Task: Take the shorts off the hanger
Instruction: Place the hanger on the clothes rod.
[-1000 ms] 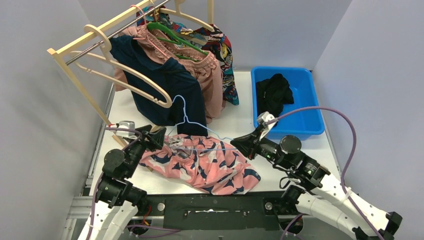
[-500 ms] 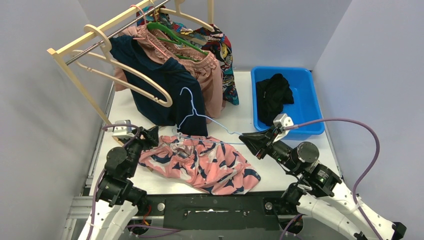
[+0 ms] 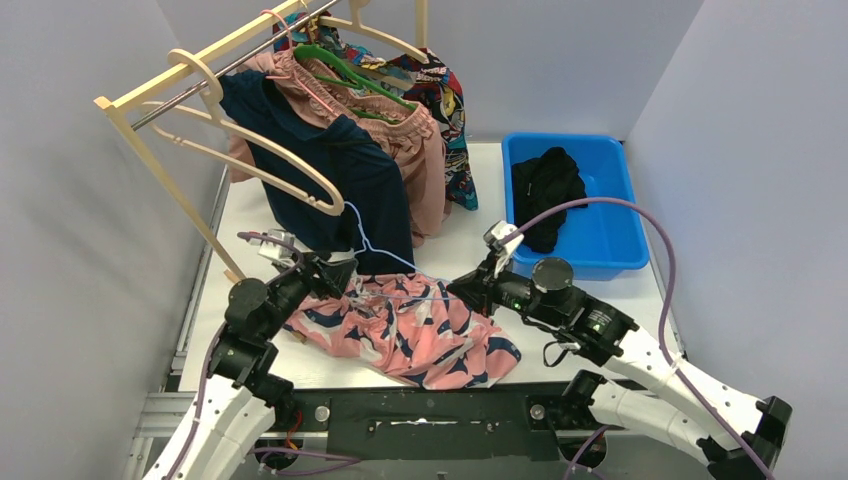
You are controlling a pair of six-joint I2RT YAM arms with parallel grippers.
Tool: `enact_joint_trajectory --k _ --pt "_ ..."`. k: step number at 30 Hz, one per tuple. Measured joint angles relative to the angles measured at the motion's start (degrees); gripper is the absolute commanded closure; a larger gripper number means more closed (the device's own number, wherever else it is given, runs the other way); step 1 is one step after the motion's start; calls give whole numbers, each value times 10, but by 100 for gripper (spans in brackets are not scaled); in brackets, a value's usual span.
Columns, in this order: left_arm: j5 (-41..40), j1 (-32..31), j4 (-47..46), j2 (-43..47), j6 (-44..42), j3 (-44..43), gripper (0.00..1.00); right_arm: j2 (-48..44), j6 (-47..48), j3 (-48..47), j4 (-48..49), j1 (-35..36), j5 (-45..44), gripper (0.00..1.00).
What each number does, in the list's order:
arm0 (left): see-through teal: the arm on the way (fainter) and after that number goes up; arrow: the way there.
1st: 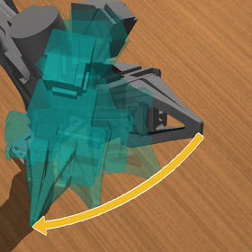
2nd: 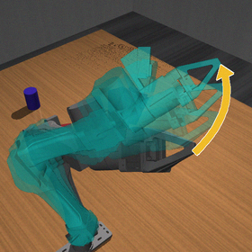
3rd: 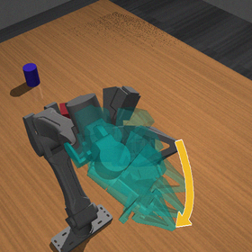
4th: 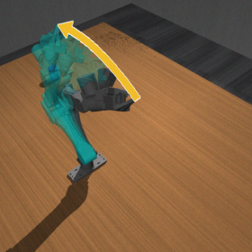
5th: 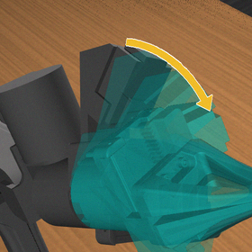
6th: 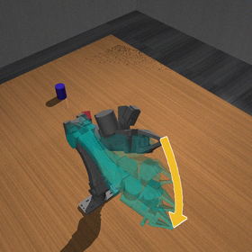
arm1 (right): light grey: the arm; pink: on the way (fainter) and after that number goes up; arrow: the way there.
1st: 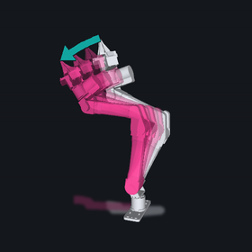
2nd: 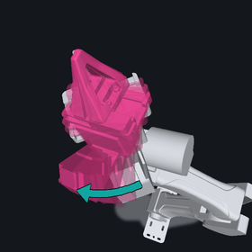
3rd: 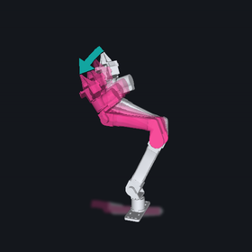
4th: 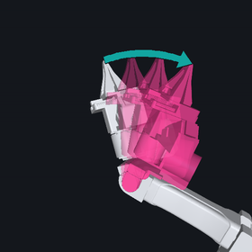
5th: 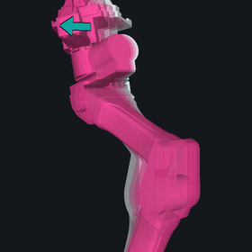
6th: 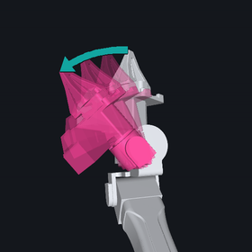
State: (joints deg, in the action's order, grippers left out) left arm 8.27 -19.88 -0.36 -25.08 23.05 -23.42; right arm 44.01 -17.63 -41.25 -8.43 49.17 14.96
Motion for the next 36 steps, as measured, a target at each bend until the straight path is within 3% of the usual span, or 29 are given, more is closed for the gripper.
enact_joint_trajectory --k 8,15,19,25,27,29,32,36 --pt "50 0 -127 -81 133 20 29 11 -2 0 -39 8 9 100" --pt "46 0 -218 -188 170 20 37 0 -1 2 -42 8 21 100" --pt "35 -2 -239 -250 181 19 56 0 -1 3 -42 8 25 100" --pt "40 -17 -285 -289 183 -1 74 1 1 4 -46 8 33 99" --pt "46 -19 -298 -297 181 -3 87 1 3 4 -47 8 38 98" --pt "55 -21 -305 -302 180 -5 100 1 3 4 -50 8 41 95" --pt "61 -22 -311 -302 167 -10 100 1 5 4 -54 8 40 87" --pt "66 -29 -289 -296 151 -19 100 11 4 -2 -71 9 39 57"
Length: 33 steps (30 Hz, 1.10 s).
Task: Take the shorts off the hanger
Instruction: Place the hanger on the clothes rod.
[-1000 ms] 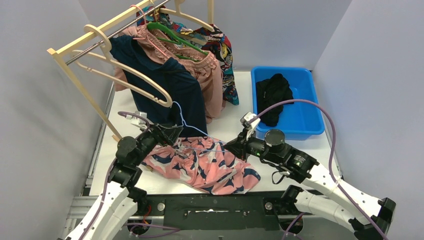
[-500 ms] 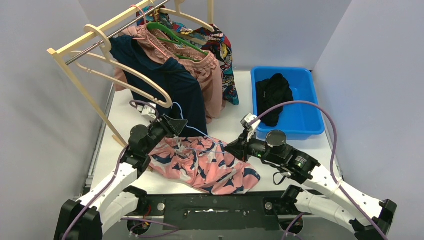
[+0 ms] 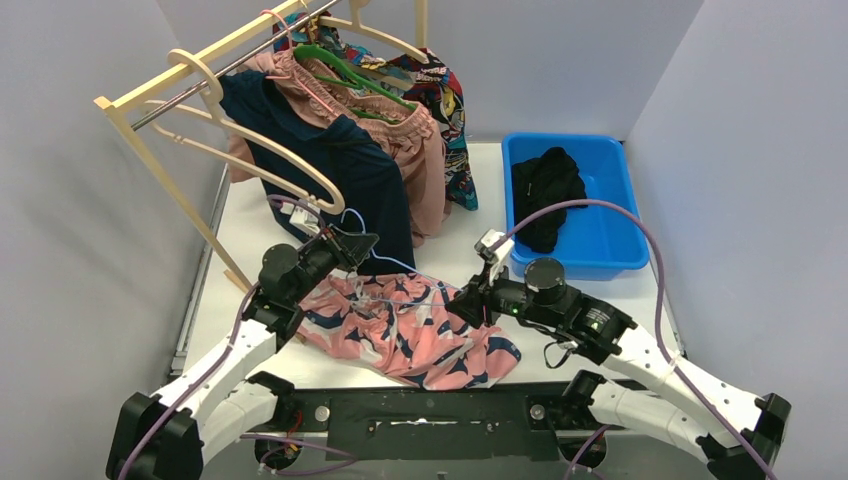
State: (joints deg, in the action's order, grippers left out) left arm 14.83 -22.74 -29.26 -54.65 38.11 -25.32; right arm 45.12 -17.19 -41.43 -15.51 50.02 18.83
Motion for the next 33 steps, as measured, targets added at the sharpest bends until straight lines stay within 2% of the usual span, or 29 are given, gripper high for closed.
enact_joint_trajectory --k 3,8,11,15,17,20,21,24,25,29,33 --pt "-5 -24 29 22 -13 -16 100 25 4 -15 -24 1 -1 48" --pt "-60 -90 99 60 -63 -64 100 83 16 -59 -86 3 5 47" --pt "-85 -97 124 71 -87 -73 100 112 28 -101 -115 3 -2 61" --pt "-101 -102 146 70 -99 -73 100 144 54 -153 -134 3 -1 89" --pt "-106 -102 151 66 -101 -73 100 151 67 -163 -139 3 2 96" --pt "-111 -102 156 64 -102 -73 86 157 79 -169 -147 1 8 100" --pt "-113 -103 157 64 -103 -73 78 159 82 -171 -151 -2 8 100" --pt "-120 -103 158 65 -106 -71 42 164 91 -184 -158 -13 9 100" --pt "-122 -103 158 66 -108 -70 35 165 92 -188 -159 -16 10 100" --pt "-125 -103 160 75 -105 -58 20 181 101 -224 -177 -23 10 100" --pt "-117 -101 158 108 -100 -26 20 228 113 -301 -212 -23 0 100"
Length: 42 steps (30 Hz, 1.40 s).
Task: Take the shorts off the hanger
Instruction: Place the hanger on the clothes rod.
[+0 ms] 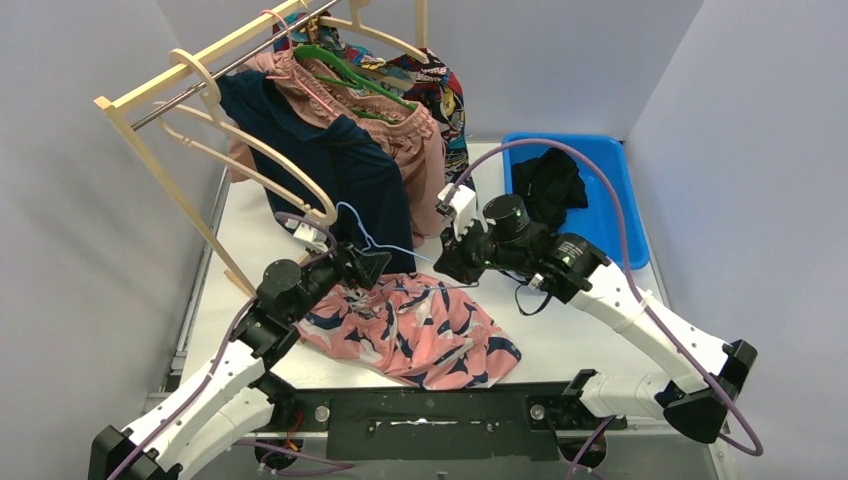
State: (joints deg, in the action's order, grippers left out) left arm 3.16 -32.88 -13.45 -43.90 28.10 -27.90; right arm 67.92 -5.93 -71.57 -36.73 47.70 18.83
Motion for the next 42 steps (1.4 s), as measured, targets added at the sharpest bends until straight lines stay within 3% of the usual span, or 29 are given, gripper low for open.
enact_joint_trajectory --k 9,19,30,42 --pt "73 -2 53 106 -11 42 19 41 18 -25 -2 -6 -7 100" --pt "74 -2 159 224 40 52 19 44 45 -64 9 -16 14 100" --pt "15 -4 250 260 119 59 19 -36 40 -40 145 -16 16 100" --pt "-124 -4 288 266 184 63 19 42 54 -114 252 4 -28 100"
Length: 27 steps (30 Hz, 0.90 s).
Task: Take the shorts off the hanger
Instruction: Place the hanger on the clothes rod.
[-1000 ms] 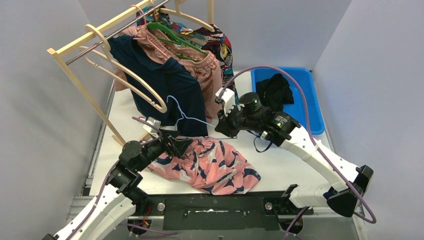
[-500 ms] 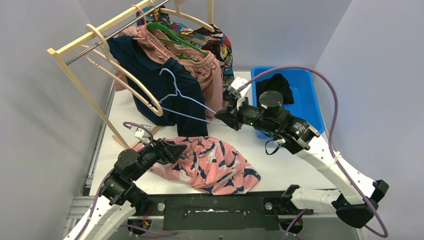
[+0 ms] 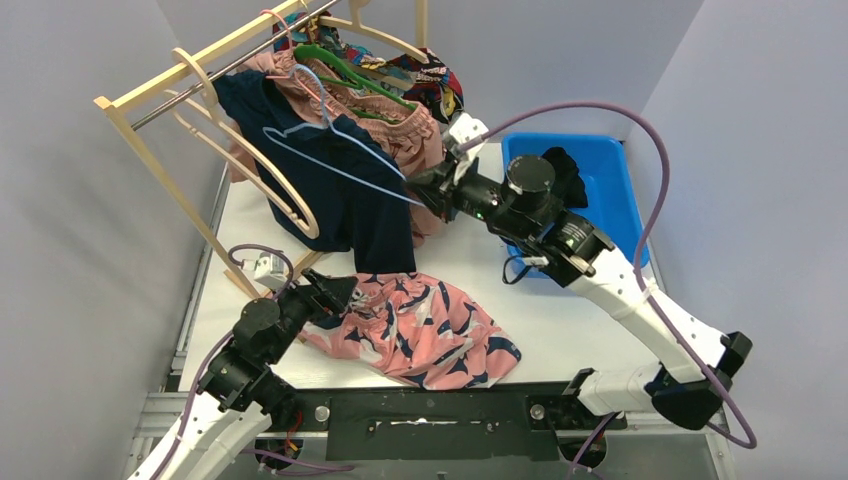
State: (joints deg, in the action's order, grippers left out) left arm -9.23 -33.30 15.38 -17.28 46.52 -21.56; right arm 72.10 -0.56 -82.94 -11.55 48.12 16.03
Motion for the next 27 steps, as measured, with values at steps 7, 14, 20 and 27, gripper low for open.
enact_joint_trajectory --k 7,14,20,27 --pt "-23 0 1 -16 -16 0 19 89 10 -117 17 7 -16 100" --pt "-31 0 19 -36 -55 -6 19 182 10 -219 5 14 -17 100" --pt "-38 0 37 -45 -50 -29 19 232 16 -271 -18 22 -17 100" --pt "-45 0 50 -46 -89 -39 19 236 17 -285 -32 25 -3 97"
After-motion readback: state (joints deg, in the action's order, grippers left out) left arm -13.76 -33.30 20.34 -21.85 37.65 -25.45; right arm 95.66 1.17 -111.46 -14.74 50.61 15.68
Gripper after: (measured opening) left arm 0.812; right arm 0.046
